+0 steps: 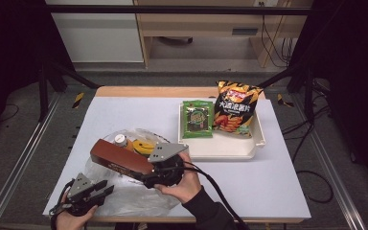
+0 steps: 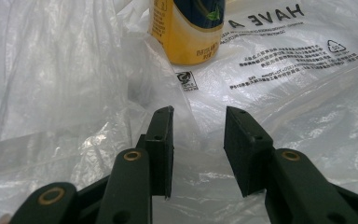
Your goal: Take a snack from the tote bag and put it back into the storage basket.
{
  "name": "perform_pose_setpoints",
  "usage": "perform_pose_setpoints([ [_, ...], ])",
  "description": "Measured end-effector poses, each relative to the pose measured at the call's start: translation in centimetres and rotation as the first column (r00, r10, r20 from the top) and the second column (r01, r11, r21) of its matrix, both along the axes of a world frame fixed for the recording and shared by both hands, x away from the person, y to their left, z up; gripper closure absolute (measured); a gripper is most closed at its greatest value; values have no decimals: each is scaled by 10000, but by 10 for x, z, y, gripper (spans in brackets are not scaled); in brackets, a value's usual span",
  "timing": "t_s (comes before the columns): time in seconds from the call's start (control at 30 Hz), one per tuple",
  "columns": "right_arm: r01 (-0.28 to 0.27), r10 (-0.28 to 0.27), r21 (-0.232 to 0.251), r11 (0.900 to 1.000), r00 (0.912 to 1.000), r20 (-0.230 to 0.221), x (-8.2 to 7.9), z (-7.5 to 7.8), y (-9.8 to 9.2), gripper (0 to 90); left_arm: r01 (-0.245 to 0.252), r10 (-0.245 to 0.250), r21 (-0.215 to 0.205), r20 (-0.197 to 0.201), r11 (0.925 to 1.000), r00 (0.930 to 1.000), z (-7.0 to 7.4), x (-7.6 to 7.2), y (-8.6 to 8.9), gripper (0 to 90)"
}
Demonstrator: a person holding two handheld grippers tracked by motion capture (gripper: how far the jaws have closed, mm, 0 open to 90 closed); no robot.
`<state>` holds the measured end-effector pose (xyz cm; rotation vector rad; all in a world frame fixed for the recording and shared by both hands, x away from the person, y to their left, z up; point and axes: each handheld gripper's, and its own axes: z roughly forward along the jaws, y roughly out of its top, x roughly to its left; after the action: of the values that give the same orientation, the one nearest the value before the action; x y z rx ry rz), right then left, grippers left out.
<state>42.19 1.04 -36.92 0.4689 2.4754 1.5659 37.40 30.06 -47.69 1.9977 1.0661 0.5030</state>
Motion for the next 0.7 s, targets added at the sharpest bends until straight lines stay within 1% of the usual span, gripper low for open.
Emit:
perform_pose_setpoints([
  [0.07, -122, 116, -399, 9991, 9998, -158, -1, -9, 6, 435, -8, 8, 12, 6, 10000, 10000, 0, 0, 0, 625],
  [0.13, -333, 300, -935, 9951, 9989, -362, -2, -22, 11, 435, -9, 9, 11, 23, 10000, 10000, 0, -1, 1, 625],
  [0.23, -410, 320, -1869, 9815, 9982, -509, -2, -43, 14, 435, -36, 36, -23, 13, 10000, 10000, 0, 0, 1, 625],
  [0.3, -311, 195, -2269, 9734, 9984, -531, 0, -55, 14, 435, -38, 38, 50, -24, 10000, 10000, 0, 0, 1, 625],
  [0.33, -258, 132, -2338, 9719, 9984, -555, 1, -60, 15, 435, -74, 75, 115, -44, 9999, 10000, -1, 0, 0, 626],
  [0.4, -233, 90, -2179, 9757, 9978, -662, 3, -67, 15, 435, -162, 163, 135, -73, 9998, 9998, -1, 0, 0, 626],
  [0.43, -219, 69, -2188, 9755, 9976, -691, 5, -70, 16, 435, -202, 202, 12, -97, 9998, 9997, -1, 0, 1, 631],
  [0.53, -113, -21, -2422, 9702, 9985, -548, 8, -74, 17, 434, -198, 198, 72, -52, 9998, 9998, 0, -1, 2, 638],
  [0.67, -51, -84, -2491, 9685, 9986, -532, 12, -82, 18, 427, -262, 263, 106, -84, 9996, 9996, 0, -1, 2, 653],
  [0.7, -57, -95, -2473, 9689, 9981, -604, 12, -84, 18, 420, -274, 275, 143, -87, 9995, 9996, -1, -1, 2, 660],
])
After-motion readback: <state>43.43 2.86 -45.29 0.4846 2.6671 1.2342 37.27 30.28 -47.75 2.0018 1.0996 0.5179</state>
